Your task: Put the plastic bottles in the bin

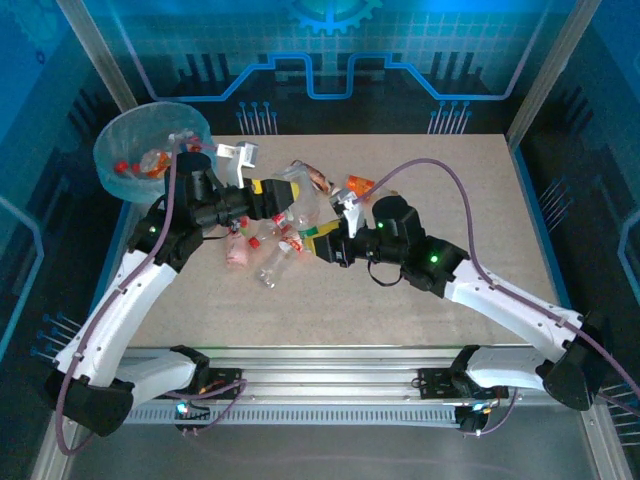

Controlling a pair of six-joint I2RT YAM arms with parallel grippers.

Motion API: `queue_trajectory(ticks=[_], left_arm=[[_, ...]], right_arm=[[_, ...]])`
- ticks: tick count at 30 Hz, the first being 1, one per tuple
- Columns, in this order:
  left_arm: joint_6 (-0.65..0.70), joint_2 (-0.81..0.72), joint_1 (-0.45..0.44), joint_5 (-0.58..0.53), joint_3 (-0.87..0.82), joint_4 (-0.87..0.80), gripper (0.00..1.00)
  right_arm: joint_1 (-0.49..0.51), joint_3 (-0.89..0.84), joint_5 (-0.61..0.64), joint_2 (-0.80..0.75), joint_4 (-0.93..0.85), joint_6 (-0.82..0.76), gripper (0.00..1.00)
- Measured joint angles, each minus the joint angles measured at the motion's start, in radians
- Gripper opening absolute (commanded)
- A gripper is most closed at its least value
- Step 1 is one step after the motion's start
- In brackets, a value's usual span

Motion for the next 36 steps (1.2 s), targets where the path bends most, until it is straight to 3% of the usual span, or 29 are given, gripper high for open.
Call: queue_trajectory(ticks=[7, 13, 17, 22, 26, 30, 36], left_arm=[[-0.018, 0.005, 0.000, 0.004, -0.002, 0.009, 0.71], [-0.019, 0.006, -0.001, 0.010, -0.003, 0.012, 0.59], [-0.019, 0.006, -0.001, 0.010, -0.003, 0.015, 0.53], [-0.017, 0.003, -0.003, -0.029, -0.002, 0.011, 0.50], [0.007, 0.002, 0.004, -0.123, 0.019, -0.035, 0.49], [0.072, 0.002, 0.083, -0.216, 0.134, -0.119, 0.48], [0.201, 0.015, 0.328, -0.344, 0.361, -0.211, 0.48]], right_arm=[[0.004, 0.006, -0.005, 0.003, 0.000, -0.003, 0.24], [0.009, 0.008, -0.014, 0.003, -0.001, -0.003, 0.24], [0.010, 0.011, -0.010, 0.007, -0.003, -0.003, 0.30], [0.018, 0.029, 0.021, 0.013, -0.014, -0.004, 0.76], [0.031, 0.067, 0.087, 0.012, -0.017, -0.013, 0.87], [0.032, 0.097, 0.148, 0.013, -0.014, -0.014, 0.88], [0.039, 0.143, 0.168, 0.047, 0.001, -0.018, 0.88]])
